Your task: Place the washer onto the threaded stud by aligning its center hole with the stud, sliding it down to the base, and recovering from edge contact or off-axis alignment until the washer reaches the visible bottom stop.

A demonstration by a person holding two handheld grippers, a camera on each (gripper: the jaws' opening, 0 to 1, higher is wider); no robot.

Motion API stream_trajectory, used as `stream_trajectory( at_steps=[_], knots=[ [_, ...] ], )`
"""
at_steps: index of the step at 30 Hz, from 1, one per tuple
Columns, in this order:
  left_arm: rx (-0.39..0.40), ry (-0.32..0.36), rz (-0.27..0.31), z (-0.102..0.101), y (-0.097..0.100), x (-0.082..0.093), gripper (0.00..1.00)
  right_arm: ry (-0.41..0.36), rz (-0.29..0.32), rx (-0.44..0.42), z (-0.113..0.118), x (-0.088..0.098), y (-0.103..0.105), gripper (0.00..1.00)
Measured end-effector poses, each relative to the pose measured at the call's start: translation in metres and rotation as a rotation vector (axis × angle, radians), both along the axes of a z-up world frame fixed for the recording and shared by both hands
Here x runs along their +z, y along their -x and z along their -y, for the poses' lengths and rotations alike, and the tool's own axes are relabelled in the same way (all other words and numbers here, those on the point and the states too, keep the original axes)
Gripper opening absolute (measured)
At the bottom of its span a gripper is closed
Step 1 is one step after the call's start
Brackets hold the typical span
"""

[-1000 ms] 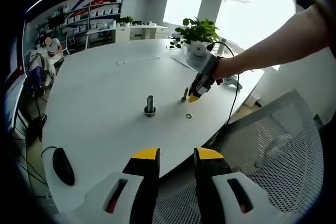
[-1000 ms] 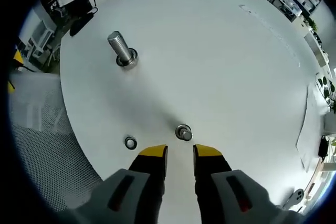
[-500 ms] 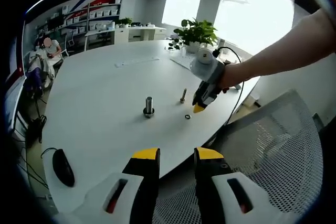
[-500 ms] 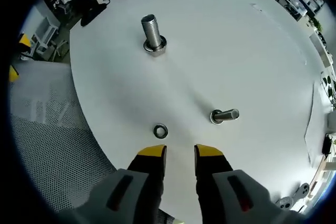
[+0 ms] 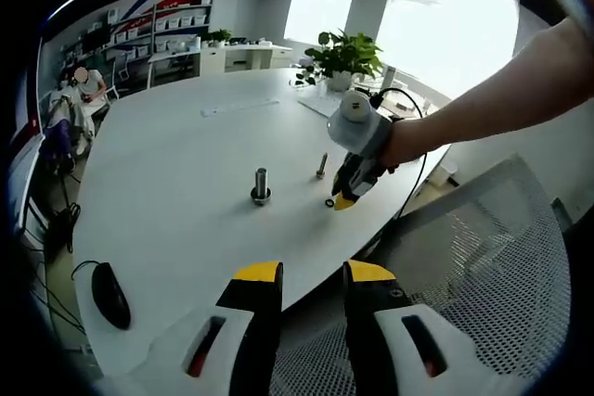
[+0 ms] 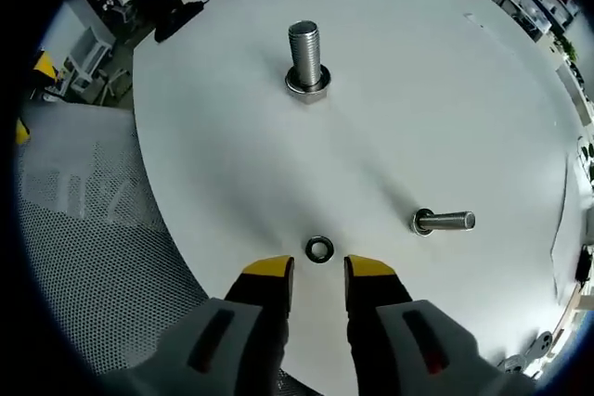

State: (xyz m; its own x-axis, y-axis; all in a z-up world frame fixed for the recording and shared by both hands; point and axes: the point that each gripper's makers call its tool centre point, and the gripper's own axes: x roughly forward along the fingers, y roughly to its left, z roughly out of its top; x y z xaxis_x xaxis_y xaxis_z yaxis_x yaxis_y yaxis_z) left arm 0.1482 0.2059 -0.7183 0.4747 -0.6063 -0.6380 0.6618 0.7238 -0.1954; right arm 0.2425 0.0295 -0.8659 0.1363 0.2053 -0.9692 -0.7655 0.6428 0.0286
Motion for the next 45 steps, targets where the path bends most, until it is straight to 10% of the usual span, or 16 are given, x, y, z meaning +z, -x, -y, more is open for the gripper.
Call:
stream_trajectory(
  at_steps=[45],
  knots=[
    [-0.007, 0.016, 0.010, 0.0024, -0.0006, 0.0028, 0.24, 0.195, 0.000, 0.033, -0.0047, -0.0085, -0.0081, 0.14]
  ],
)
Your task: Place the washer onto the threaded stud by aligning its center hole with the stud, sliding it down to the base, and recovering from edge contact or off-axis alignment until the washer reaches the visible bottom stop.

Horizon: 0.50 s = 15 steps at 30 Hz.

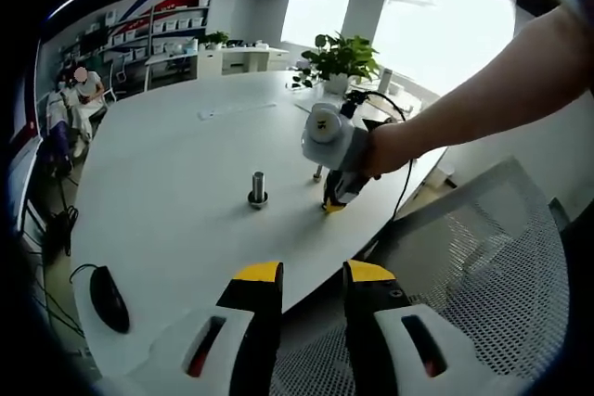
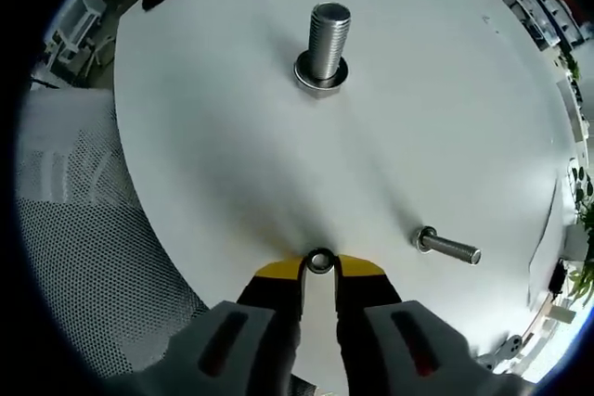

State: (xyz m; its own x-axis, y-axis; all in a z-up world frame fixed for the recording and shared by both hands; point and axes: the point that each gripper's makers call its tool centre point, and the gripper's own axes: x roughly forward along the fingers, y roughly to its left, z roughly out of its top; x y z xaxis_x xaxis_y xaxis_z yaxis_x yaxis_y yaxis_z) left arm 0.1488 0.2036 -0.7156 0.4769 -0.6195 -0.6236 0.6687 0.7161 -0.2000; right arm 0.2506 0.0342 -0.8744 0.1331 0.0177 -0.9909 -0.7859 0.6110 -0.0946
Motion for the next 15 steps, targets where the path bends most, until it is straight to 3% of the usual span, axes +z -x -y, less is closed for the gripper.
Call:
stream_trajectory(
  at_steps=[5, 9, 15],
  knots=[
    [0.005, 0.005, 0.005, -0.0002, -0.0010, 0.0012, 0.24, -0.037, 0.081, 0.007, -0.0001, 0.0019, 0.0008, 0.14],
    [0.006, 0.007, 0.006, -0.0004, -0.0012, 0.0015, 0.24, -0.091, 0.093, -0.040, 0.0009, 0.0039, 0.0007, 0.14],
    [0.008, 0.004, 0.005, -0.0008, -0.0012, 0.0014, 0.24, -0.108, 0.092, -0.046, 0.0032, 0.0038, -0.0005, 0.13]
  ],
)
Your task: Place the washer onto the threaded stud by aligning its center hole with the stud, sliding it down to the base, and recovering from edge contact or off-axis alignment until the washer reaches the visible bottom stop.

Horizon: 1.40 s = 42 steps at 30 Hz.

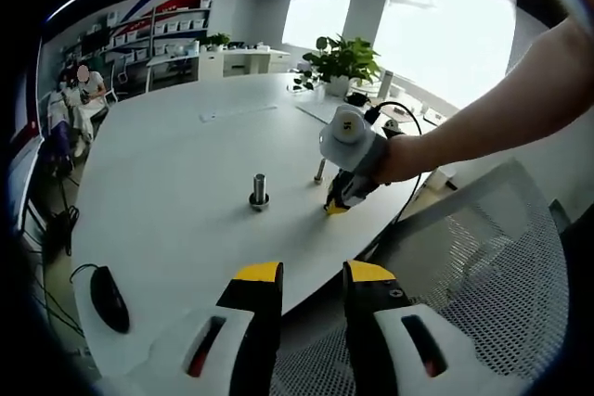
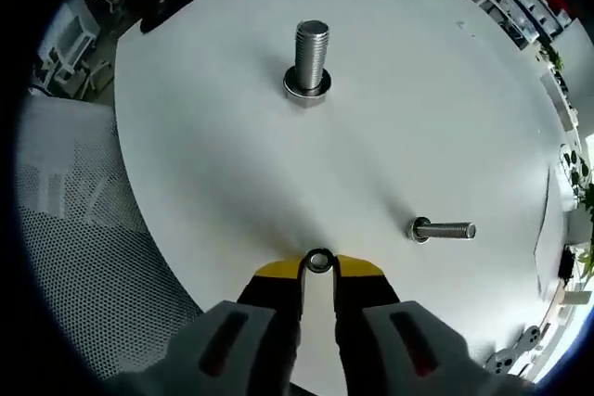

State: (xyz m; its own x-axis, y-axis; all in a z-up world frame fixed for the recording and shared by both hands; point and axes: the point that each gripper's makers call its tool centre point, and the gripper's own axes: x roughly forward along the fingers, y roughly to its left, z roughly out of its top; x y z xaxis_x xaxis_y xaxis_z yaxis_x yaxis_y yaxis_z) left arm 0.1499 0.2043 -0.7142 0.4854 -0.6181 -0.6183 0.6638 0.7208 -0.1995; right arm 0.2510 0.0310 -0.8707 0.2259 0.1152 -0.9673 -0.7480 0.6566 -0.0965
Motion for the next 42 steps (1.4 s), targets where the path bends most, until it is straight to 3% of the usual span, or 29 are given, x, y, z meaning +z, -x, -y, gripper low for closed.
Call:
stream_trajectory(
  at_steps=[17, 31, 42],
  knots=[
    [-0.009, 0.004, 0.001, 0.001, -0.001, 0.001, 0.24, -0.089, 0.068, -0.100, 0.024, 0.040, -0.012, 0.13],
    [0.000, 0.002, 0.004, 0.000, -0.002, 0.001, 0.24, -0.116, 0.150, -0.118, 0.045, 0.072, -0.047, 0.13],
    [0.007, -0.003, 0.001, 0.000, -0.002, 0.000, 0.24, -0.108, 0.160, -0.075, 0.039, 0.071, -0.059, 0.13]
  ],
)
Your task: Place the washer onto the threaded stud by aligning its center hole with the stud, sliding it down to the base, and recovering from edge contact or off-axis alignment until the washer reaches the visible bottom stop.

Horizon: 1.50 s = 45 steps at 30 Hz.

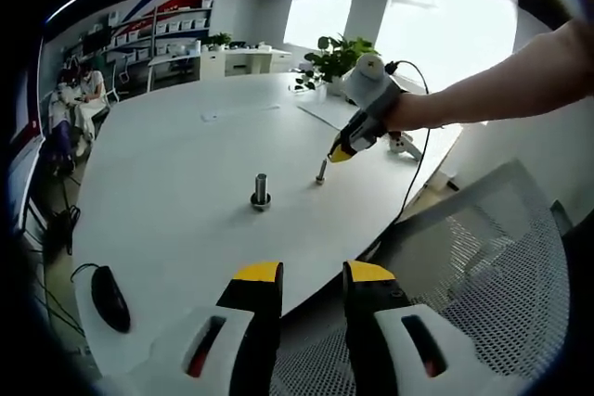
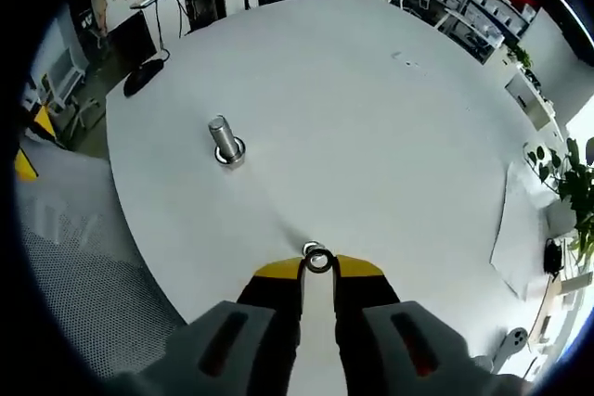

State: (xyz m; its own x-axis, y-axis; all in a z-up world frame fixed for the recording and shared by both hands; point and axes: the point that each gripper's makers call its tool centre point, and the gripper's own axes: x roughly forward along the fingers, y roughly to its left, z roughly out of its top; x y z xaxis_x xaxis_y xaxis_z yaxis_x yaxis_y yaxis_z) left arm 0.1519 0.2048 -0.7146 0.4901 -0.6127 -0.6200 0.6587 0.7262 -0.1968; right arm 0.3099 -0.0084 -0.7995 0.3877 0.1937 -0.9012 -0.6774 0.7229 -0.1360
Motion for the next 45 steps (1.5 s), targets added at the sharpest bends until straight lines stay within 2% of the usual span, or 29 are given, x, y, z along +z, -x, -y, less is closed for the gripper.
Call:
stream_trajectory(
  at_steps=[18, 34, 45],
  knots=[
    [-0.003, -0.007, -0.009, 0.000, 0.001, -0.001, 0.24, 0.021, -0.045, 0.038, -0.006, -0.014, -0.003, 0.13],
    [-0.002, -0.016, -0.022, -0.001, 0.001, -0.004, 0.24, 0.034, -0.120, 0.035, -0.003, -0.047, -0.008, 0.14],
    [-0.009, -0.021, -0.027, -0.001, 0.002, -0.005, 0.24, 0.027, -0.138, 0.018, 0.000, -0.059, -0.012, 0.14]
  ],
)
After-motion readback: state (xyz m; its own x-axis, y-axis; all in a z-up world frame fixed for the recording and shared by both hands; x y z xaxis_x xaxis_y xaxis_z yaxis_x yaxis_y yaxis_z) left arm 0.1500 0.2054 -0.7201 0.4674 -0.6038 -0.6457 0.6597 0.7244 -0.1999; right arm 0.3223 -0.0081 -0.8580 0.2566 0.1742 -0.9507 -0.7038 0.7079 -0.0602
